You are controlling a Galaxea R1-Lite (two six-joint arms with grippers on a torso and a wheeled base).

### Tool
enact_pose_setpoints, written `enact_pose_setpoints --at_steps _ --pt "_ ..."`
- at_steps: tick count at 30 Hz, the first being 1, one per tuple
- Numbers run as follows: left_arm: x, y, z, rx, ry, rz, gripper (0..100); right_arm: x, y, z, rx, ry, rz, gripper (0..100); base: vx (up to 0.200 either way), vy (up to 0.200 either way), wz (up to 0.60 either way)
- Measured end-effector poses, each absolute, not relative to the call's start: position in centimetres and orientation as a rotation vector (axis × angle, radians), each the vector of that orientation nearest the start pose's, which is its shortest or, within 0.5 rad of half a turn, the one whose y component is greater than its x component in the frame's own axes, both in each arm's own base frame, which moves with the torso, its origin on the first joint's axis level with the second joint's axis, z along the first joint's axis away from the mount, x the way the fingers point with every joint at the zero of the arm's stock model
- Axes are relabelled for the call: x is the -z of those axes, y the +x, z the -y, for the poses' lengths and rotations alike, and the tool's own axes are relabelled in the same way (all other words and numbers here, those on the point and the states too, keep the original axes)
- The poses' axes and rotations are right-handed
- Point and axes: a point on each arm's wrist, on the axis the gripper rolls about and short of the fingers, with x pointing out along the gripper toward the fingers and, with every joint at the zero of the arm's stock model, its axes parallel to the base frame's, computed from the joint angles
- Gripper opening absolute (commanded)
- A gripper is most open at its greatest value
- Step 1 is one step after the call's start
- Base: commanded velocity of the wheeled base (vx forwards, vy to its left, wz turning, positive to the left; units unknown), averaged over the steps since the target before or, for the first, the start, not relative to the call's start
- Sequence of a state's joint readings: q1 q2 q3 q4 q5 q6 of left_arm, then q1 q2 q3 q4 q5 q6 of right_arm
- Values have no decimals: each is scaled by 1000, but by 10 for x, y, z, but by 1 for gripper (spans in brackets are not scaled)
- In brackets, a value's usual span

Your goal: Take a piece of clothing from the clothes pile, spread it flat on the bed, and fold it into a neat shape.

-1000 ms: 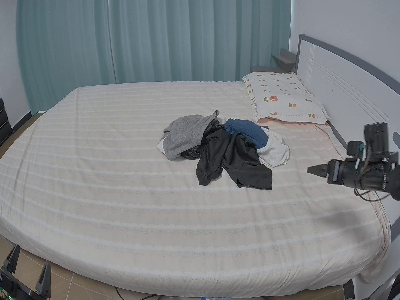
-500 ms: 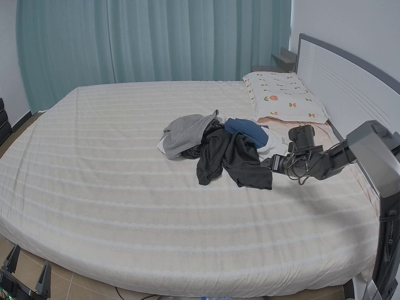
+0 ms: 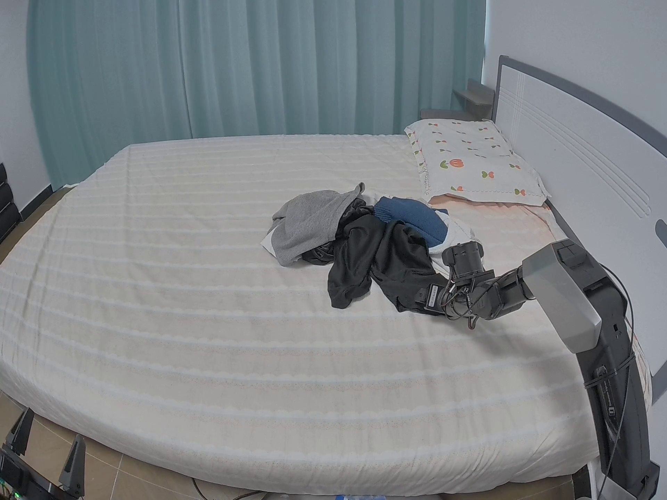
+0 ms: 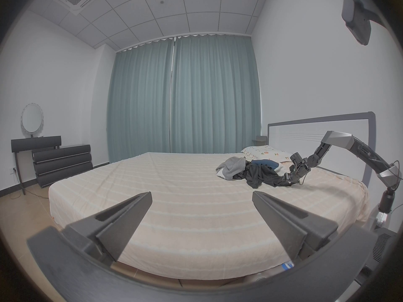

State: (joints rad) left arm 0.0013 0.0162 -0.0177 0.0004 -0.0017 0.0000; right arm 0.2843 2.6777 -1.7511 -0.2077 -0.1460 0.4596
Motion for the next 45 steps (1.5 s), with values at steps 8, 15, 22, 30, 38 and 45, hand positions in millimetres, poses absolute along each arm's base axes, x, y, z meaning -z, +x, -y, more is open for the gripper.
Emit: enact_pose_setpoints --at_steps 8,15,22,30,38,45 --pt "-81 -23 0 0 0 1 100 21 496 -152 27 284 -678 100 0 0 0" --pt "-81 -23 0 1 0 1 100 23 494 -164 7 276 -677 0 0 0 0" --pt "-81 -23 0 0 0 1 100 20 493 -161 19 280 -673 0 0 0 0" --pt "-81 -23 0 0 0 1 100 4 477 -152 8 401 -727 0 0 0 0" --pt "-81 -23 0 0 0 1 100 -24 429 -140 -119 568 -859 0 0 0 0" --pt "-81 -23 0 0 0 1 100 -58 381 -131 -233 671 -820 0 0 0 0"
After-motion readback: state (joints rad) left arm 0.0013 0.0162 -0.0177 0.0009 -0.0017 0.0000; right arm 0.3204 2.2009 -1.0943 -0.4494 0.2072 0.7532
